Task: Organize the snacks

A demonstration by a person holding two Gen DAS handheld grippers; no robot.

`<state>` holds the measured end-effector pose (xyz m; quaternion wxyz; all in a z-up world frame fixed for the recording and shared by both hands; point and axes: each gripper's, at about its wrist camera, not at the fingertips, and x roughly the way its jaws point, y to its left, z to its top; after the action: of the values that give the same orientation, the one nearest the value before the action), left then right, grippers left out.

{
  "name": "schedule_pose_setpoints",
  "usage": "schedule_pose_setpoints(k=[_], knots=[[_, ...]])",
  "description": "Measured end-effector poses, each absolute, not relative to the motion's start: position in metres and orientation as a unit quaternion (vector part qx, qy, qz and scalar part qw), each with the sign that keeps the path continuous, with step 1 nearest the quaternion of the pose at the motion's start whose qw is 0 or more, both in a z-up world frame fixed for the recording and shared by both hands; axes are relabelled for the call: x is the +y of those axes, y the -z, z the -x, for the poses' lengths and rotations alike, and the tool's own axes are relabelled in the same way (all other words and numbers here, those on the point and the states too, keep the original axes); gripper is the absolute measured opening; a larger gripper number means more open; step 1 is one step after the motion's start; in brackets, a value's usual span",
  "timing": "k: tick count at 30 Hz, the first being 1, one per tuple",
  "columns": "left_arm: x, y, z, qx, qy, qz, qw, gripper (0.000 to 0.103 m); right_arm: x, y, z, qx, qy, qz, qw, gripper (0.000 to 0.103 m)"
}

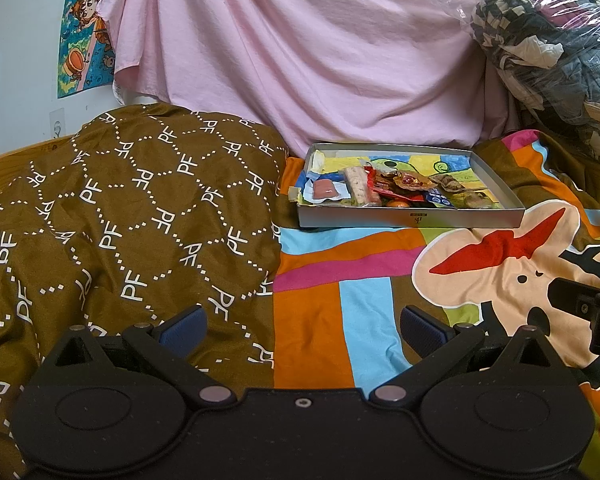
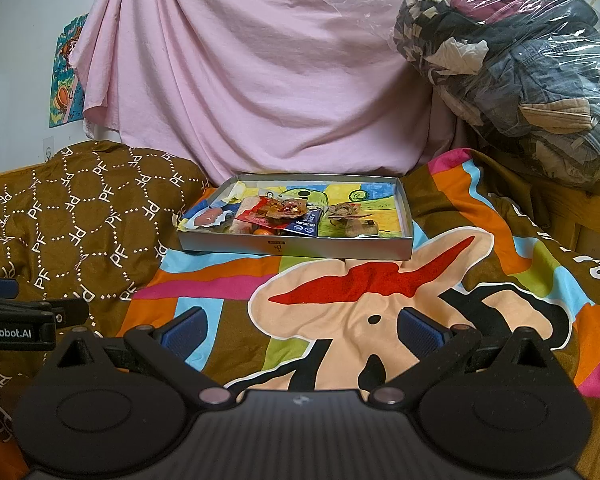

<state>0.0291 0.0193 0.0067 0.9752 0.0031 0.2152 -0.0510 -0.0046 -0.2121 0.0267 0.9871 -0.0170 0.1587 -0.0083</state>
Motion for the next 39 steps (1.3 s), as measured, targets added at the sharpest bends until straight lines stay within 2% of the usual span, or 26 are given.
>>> schedule_pose_setpoints(k=[39], knots=[[0.0155,-0.0075,-0.0256,0.220,0.022,-0.025,0.975,0.102,-0.2121,-0.0268,0.0039,0.160,0.009,0.017,0.987,0.103]])
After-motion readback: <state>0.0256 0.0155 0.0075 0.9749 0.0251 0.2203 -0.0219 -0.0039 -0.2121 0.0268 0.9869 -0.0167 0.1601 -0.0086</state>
